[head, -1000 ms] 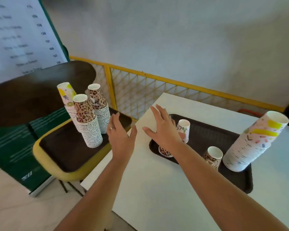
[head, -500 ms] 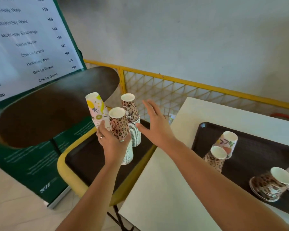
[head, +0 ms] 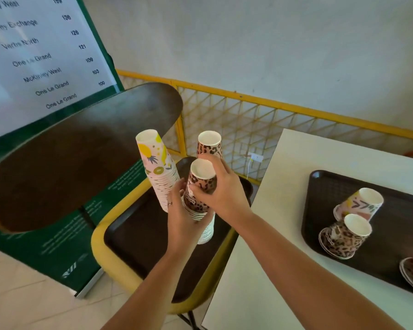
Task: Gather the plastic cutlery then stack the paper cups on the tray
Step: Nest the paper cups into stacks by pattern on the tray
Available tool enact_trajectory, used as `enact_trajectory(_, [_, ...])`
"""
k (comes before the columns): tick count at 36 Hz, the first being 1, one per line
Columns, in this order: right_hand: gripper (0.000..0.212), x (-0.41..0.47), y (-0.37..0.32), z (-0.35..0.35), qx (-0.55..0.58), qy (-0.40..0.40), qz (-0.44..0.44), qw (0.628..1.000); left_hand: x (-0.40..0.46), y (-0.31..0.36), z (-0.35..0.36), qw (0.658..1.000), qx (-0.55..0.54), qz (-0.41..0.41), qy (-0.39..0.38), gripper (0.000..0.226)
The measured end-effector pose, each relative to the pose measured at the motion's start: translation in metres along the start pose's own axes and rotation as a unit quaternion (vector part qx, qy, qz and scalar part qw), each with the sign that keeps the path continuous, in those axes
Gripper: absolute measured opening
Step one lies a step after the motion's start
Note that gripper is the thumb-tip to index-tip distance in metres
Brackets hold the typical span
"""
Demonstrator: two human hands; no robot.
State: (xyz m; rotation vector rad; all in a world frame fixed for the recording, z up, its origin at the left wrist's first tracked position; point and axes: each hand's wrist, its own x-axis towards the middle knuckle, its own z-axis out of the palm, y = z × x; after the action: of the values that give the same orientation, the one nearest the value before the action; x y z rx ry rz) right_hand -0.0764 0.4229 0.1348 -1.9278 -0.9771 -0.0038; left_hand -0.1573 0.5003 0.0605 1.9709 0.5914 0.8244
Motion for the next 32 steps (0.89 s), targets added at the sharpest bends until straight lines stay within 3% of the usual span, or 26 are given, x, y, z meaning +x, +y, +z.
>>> enact_trajectory(6, [0.065, -0.008, 0.007, -0.003, 0.013, 0.026, 0.012, 1.0, -0.014, -0.042, 0.009, 0.994, 0.022, -0.083, -0.075, 0.106])
enact_trajectory(16, [0.064, -0.017, 0.01, -0.003, 0.038, 0.044, 0.018, 0.998, -0.018, -0.083, 0.018, 0.986, 0.001, -0.143, -0.086, 0.098])
enact_trajectory(23, [0.062, -0.016, -0.002, -0.013, 0.05, 0.027, 0.023, 0.998, -0.013, -0.081, 0.01, 0.992, 0.016, -0.112, -0.051, 0.088])
enact_trajectory(25, [0.064, -0.061, 0.018, -0.08, 0.039, 0.119, 0.042, 0.991, -0.035, -0.032, 0.058, 0.989, 0.023, -0.05, -0.138, 0.088])
enact_trajectory(32, [0.072, -0.061, 0.009, -0.108, 0.069, 0.16, 0.046, 0.984, -0.033, -0.011, 0.065, 0.988, -0.006, -0.009, -0.154, 0.092])
